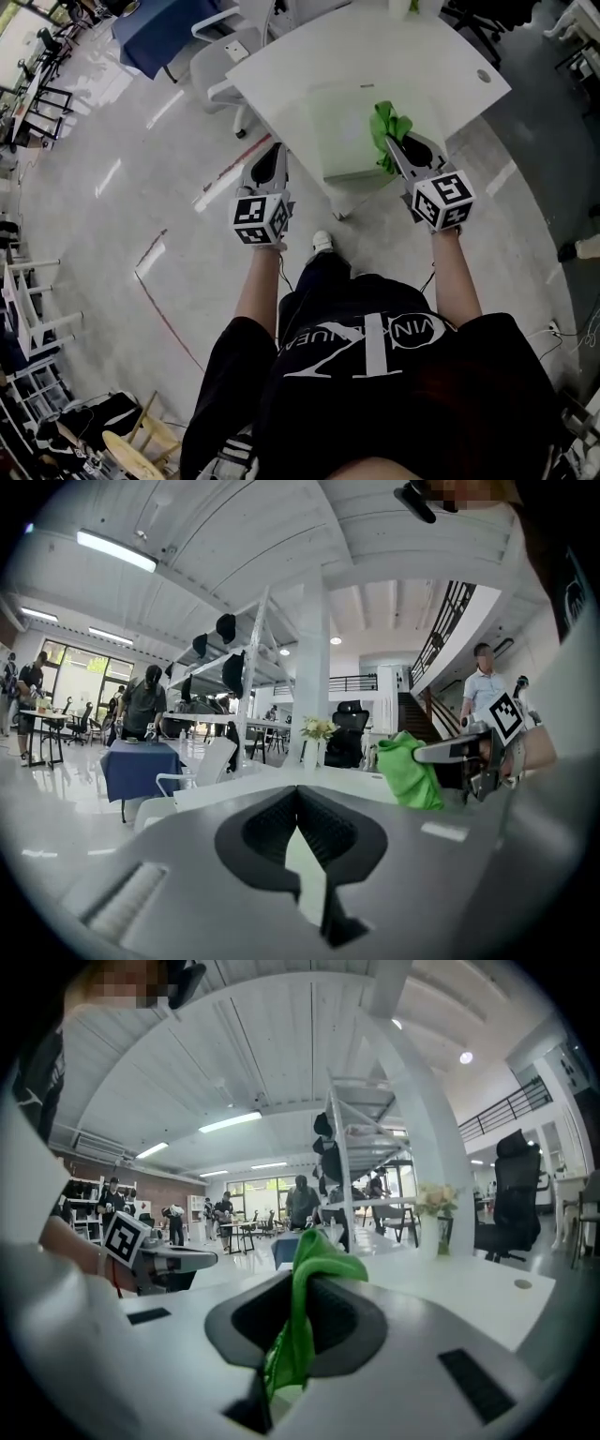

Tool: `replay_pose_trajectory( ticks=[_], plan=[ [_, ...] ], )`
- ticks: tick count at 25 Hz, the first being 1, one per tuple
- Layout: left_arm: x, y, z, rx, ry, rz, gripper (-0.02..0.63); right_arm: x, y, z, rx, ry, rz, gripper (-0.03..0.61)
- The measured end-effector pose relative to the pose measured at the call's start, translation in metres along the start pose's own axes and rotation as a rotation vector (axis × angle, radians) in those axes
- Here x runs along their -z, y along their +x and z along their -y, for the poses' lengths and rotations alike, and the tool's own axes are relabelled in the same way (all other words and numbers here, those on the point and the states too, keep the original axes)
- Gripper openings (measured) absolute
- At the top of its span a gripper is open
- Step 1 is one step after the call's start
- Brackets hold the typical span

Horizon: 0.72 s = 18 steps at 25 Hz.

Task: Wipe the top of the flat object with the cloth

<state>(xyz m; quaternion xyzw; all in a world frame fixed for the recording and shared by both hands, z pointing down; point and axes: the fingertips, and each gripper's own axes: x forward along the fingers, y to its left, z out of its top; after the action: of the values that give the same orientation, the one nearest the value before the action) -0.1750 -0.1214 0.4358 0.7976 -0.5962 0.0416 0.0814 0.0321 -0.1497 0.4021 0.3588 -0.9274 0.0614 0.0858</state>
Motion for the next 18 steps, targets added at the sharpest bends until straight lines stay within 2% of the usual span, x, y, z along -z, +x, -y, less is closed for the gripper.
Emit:
replay_pose_trajectory(
  ticks=[10, 14, 15, 17, 18],
  plan=[
    [0.011, 0.064, -0.040, 0.134, -0.024, -0.068, 0.014, 0.000, 0.080, 0.004, 0.014, 0.010, -0.065, 0.035],
    [0.025, 0.076, -0.049, 0.189, -0.057, -0.095, 0.017, 0.005, 0.103, 0.003, 0.033, 0.013, -0.095, 0.035],
    [0.029, 0.079, -0.048, 0.209, -0.074, -0.102, 0.034, 0.006, 0.108, 0.002, 0.035, 0.010, -0.105, 0.034],
    [0.038, 0.085, -0.042, 0.256, -0.116, -0.129, 0.144, 0.005, 0.118, 0.000, 0.033, 0.002, -0.125, 0.035],
    [0.044, 0.088, -0.037, 0.281, -0.140, -0.149, 0.160, 0.004, 0.124, -0.001, 0.028, 0.000, -0.135, 0.035]
  ],
)
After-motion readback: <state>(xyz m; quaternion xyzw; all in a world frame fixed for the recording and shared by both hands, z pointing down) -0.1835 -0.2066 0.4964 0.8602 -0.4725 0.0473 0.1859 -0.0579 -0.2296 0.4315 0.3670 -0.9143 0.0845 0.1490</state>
